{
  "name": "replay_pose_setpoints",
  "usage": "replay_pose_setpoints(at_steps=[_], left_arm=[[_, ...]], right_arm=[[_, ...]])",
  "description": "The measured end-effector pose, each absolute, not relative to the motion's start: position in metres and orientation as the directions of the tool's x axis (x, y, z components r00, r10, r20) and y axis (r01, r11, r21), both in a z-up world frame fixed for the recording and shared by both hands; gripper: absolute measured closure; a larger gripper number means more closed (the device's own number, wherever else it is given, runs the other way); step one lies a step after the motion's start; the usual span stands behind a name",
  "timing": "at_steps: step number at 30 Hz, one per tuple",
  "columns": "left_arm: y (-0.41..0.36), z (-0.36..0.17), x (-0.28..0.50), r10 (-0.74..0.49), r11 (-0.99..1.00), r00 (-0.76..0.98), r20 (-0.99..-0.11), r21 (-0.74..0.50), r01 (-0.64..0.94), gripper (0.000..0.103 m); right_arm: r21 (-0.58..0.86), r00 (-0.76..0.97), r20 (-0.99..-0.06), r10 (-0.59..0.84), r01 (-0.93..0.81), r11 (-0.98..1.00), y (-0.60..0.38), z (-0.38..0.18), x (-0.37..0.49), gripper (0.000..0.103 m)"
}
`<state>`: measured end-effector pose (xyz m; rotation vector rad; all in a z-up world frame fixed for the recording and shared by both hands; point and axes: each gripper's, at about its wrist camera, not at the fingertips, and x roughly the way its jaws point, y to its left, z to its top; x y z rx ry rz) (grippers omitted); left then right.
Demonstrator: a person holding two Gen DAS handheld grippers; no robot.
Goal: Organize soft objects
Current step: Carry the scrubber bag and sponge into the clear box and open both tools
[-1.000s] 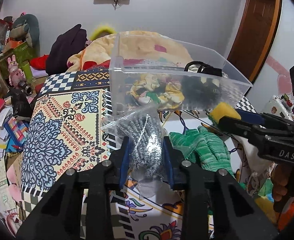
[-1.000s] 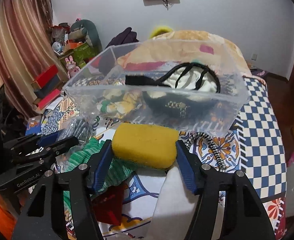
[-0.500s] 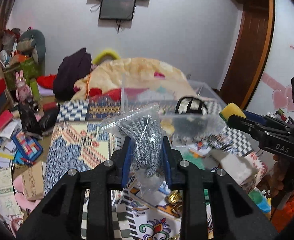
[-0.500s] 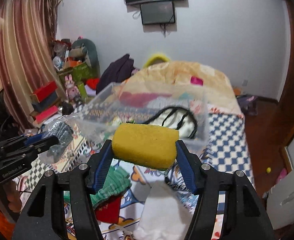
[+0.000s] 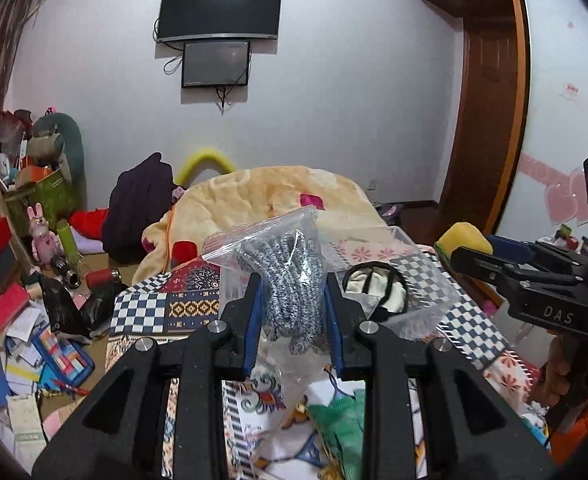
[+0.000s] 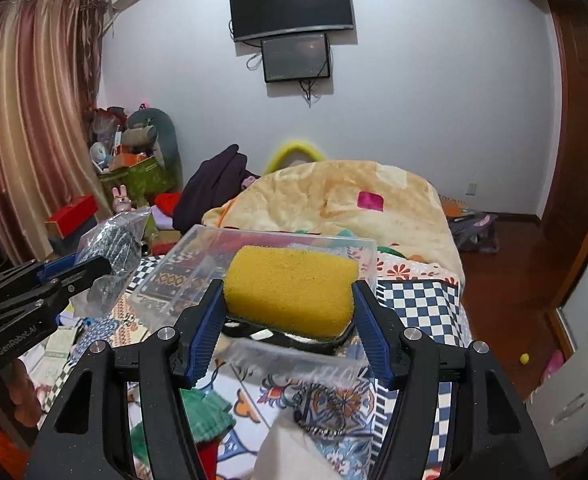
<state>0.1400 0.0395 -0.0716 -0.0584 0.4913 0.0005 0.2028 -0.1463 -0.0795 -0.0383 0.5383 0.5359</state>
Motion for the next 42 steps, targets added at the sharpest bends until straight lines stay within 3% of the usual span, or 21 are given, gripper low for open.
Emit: replay_pose_setpoints(at_steps=[16,27,32,38,42], left_arm=[[0.043,-0.124,0.221,-0.056,0.995,0.785,-0.617,-0.103,-0.011,0.075],[0.032,-0.146,0.239,-0.059,0.997,0.741,-0.669,-0.074,0.012,0.074],[0.031,-0.146,0.235,-0.060,0.997,0.734,-0.677,-0.075,0.013,0.060],[0.028,-0.126,0.208,-0.056,0.998,0.778,-0.626,-0.064,0.021,0.045],[0.027,-0.109,0.192,-0.062,0.997,0.806,-0.589,-0.065,0.029,0.040]], right_arm=[[0.160,0.635,-0.627,0.450,-0.461,0.873,-0.132,-0.118,0.251,0.043],[0.103,0.610,-0.674,0.415,-0.479,0.872,-0.118,-0.132,0.254,0.042],[0.095,0.609,-0.677,0.413,-0.484,0.870,-0.121,-0.131,0.253,0.034],[0.083,0.630,-0.655,0.417,-0.489,0.868,-0.128,-0.118,0.244,0.029],[0.074,0.662,-0.618,0.425,-0.489,0.869,-0.136,-0.104,0.232,0.026]])
